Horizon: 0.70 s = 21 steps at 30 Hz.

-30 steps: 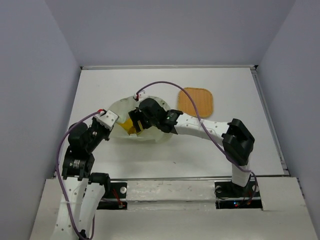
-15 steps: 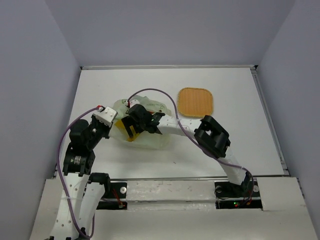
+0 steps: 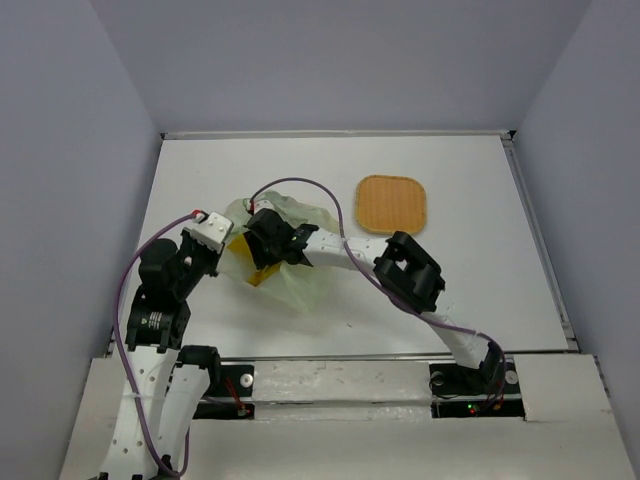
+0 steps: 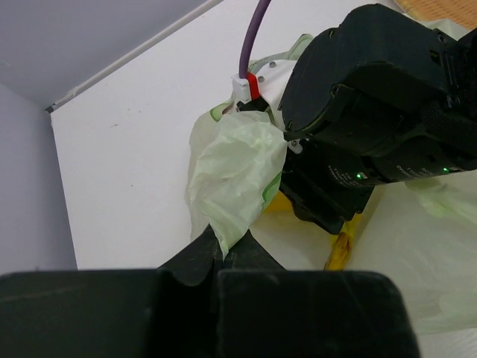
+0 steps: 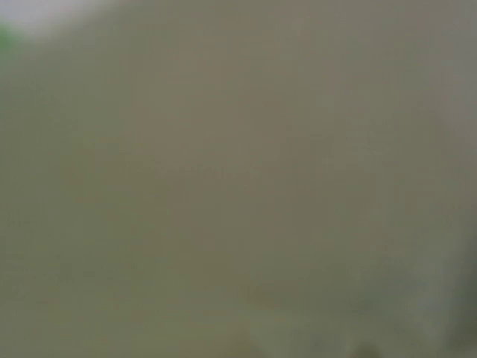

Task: Take the fake fruits out of the plastic bag

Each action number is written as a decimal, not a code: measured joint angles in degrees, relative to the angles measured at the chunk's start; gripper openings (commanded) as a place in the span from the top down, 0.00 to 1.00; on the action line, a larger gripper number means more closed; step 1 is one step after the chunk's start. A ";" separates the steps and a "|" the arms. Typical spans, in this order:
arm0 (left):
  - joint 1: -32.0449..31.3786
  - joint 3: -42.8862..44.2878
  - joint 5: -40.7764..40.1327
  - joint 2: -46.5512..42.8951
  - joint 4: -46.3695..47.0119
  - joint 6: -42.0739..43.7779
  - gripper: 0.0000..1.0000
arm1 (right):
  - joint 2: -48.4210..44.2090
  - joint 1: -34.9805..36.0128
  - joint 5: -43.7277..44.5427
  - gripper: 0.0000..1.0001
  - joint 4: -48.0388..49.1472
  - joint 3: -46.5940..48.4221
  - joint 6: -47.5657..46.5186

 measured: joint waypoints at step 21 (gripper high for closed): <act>0.00 0.57 -13.16 5.81 4.79 -7.08 1.00 | -24.11 0.00 3.78 0.99 -5.70 -6.86 -8.15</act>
